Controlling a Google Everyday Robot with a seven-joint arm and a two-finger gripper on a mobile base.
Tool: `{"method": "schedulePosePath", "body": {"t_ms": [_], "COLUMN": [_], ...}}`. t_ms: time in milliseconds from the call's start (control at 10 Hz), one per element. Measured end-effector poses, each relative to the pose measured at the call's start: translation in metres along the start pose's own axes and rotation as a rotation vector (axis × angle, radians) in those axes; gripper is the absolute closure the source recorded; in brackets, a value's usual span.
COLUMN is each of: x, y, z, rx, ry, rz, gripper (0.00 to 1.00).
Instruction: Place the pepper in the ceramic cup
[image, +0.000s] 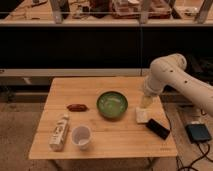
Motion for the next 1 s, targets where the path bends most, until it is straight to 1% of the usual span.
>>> {"method": "schedulePosePath", "body": {"t_ms": [100, 200, 300, 400, 500, 600, 700, 800, 1000], "x": [-0.023, -0.055, -0.102, -0.145, -0.174, -0.199, -0.217, -0.226, -0.222], "y": [0.002, 0.006, 0.009, 0.010, 0.008, 0.006, 0.007, 0.008, 0.007], "z": [0.001, 0.002, 0.004, 0.006, 0.009, 0.011, 0.016, 0.018, 0.018], "rx": [-0.011, -0.026, -0.039, -0.041, -0.035, -0.029, -0.034, -0.038, -0.035], "ry": [-0.040, -0.094, -0.165, -0.225, -0.265, -0.295, -0.304, -0.309, -0.306], "rz": [-0.017, -0.041, -0.081, -0.114, -0.136, -0.150, -0.165, -0.174, -0.168], "gripper": [0.35, 0.35, 0.35, 0.35, 0.35, 0.35, 0.35, 0.35, 0.35]}}
